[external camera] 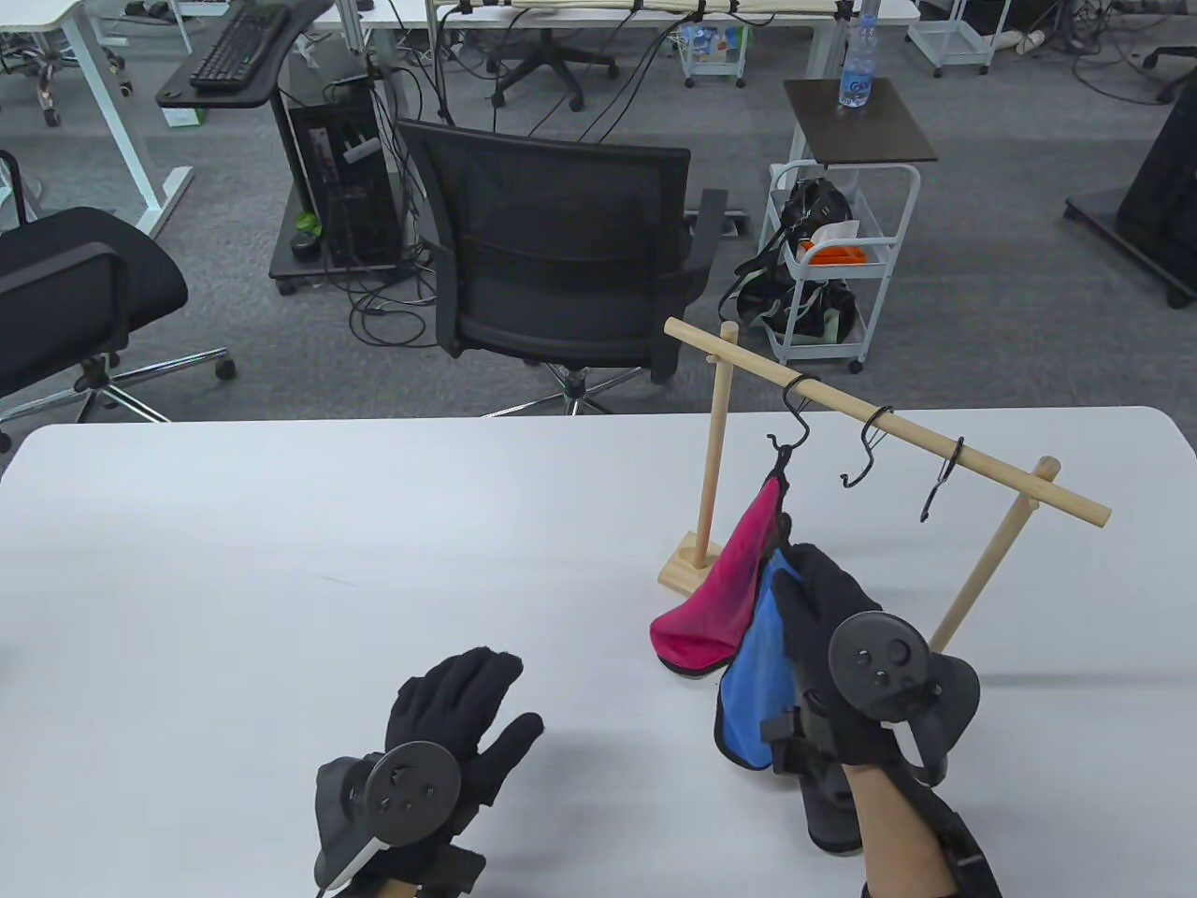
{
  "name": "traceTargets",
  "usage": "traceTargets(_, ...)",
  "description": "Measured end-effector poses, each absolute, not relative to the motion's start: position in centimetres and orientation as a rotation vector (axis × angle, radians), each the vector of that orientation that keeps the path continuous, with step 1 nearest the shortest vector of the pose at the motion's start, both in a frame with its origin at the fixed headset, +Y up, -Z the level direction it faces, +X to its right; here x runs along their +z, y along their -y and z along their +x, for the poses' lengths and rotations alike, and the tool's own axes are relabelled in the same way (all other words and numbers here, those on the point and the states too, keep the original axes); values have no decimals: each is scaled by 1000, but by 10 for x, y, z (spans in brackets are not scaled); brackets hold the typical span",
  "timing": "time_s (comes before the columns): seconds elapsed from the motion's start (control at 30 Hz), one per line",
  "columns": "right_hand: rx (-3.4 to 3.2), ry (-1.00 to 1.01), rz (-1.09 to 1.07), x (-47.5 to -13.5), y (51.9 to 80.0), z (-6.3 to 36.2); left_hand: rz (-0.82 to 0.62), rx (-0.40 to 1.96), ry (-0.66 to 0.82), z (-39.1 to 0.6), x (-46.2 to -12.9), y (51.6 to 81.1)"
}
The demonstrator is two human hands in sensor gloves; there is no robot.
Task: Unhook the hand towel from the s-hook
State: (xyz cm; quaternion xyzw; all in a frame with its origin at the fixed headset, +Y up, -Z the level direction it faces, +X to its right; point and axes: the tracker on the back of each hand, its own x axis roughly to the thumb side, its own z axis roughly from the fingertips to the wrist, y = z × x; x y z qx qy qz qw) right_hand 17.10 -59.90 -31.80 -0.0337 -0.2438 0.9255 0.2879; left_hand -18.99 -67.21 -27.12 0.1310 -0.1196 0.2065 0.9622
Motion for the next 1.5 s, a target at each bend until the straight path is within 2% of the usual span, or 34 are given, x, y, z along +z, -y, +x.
traceTargets(0.33,2541,510,-14,-307,635,155,270,420,258,-188,-270,673)
traceTargets(0.8,2579,237,162,-307,666,129,263,415,261,-188,-270,674)
traceTargets(1.5,2736,-202,346,-328,727,67,249,404,264,-186,-270,674)
